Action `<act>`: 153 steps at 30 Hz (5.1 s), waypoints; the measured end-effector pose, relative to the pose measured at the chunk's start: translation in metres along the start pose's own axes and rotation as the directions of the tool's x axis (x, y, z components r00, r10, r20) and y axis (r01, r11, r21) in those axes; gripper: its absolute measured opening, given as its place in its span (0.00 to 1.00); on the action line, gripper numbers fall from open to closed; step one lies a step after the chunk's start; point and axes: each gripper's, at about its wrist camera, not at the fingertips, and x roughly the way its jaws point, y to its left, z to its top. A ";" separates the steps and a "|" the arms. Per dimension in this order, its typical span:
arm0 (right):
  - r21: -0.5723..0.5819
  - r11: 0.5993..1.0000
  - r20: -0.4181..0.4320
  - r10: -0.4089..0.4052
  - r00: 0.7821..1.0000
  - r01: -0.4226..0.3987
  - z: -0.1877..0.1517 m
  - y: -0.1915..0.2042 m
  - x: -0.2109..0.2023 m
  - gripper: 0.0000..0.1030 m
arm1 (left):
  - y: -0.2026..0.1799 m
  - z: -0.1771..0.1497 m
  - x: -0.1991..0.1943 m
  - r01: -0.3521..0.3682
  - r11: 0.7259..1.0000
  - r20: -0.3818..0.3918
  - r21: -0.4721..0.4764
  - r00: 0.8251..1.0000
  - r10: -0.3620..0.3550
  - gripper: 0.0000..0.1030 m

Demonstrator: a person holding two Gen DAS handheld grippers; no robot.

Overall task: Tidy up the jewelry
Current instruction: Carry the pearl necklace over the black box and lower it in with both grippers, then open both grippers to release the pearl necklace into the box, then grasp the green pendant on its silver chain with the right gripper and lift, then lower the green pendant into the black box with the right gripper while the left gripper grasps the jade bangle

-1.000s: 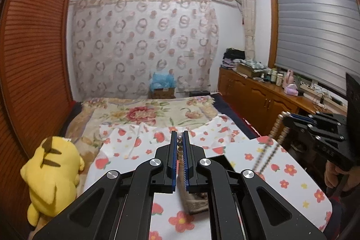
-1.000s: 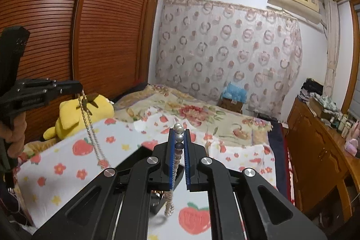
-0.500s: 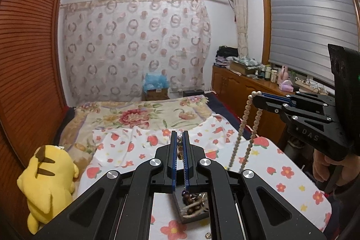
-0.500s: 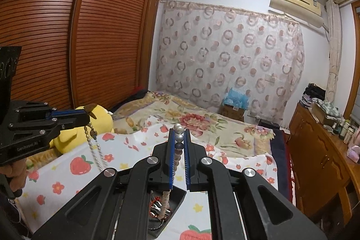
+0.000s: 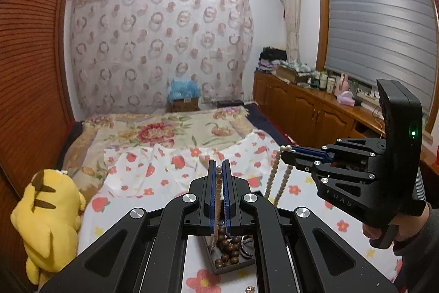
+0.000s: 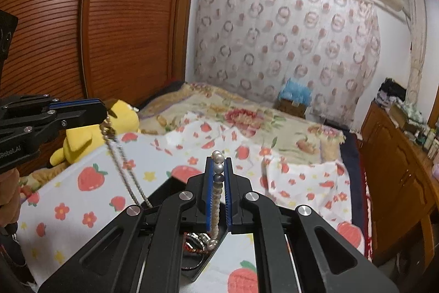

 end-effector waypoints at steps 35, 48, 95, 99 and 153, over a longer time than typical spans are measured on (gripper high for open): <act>0.041 0.997 -0.133 0.068 0.989 -0.063 -0.111 0.004 -0.018 0.20 | -0.013 -0.096 0.020 0.029 0.999 -0.160 0.046 0.987 -0.021 0.62; 0.038 0.993 -0.247 0.116 0.962 -0.110 -0.184 0.023 -0.036 0.27 | -0.029 -0.149 0.006 0.044 0.996 -0.234 0.081 0.972 -0.024 0.79; 0.003 0.995 -0.199 0.094 0.975 -0.095 -0.176 0.024 -0.054 0.07 | -0.074 -0.201 0.026 0.144 0.978 -0.427 0.152 0.902 -0.066 0.82; 0.002 0.995 -0.201 0.096 0.975 -0.097 -0.177 0.025 -0.053 0.07 | -0.074 -0.199 0.026 0.143 0.979 -0.419 0.148 0.905 -0.068 0.73; 0.075 0.991 -0.167 0.122 0.978 -0.110 -0.055 0.015 0.048 0.08 | -0.010 -0.116 0.028 0.008 0.998 -0.223 0.060 0.975 0.005 0.67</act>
